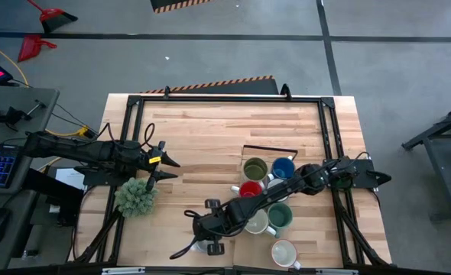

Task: Place coffee mugs
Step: Put the red and white mug on the shelf

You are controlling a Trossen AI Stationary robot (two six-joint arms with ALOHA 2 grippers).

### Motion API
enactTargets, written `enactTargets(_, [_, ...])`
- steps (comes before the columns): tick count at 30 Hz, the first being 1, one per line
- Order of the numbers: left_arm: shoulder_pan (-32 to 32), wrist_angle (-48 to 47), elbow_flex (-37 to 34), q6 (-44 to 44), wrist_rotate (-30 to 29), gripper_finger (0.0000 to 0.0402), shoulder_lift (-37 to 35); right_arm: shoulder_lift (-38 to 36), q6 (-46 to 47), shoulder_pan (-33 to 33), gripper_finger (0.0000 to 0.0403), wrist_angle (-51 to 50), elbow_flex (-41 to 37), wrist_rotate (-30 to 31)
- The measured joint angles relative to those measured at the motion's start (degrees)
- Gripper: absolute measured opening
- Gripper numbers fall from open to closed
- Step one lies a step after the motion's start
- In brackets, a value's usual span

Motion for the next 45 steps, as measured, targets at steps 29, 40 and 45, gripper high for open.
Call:
enactTargets(29, [0.0, -1.55, 0.0, 0.02, -0.02, 0.0184, 0.0, -14.87, 12.24, 4.32, 0.0001, -10.5, 3.26, 9.9])
enactTargets(40, [0.0, -1.79, 0.0, 0.01, -0.02, 0.0184, 0.0, -15.76, 27.71, 10.73, 0.0, -20.46, 3.61, 15.21])
enactTargets(45, [0.0, -1.75, 0.0, 0.0, -0.02, 0.0184, 0.0, -15.72, 34.35, 12.76, 0.0, -24.61, 3.63, 16.56])
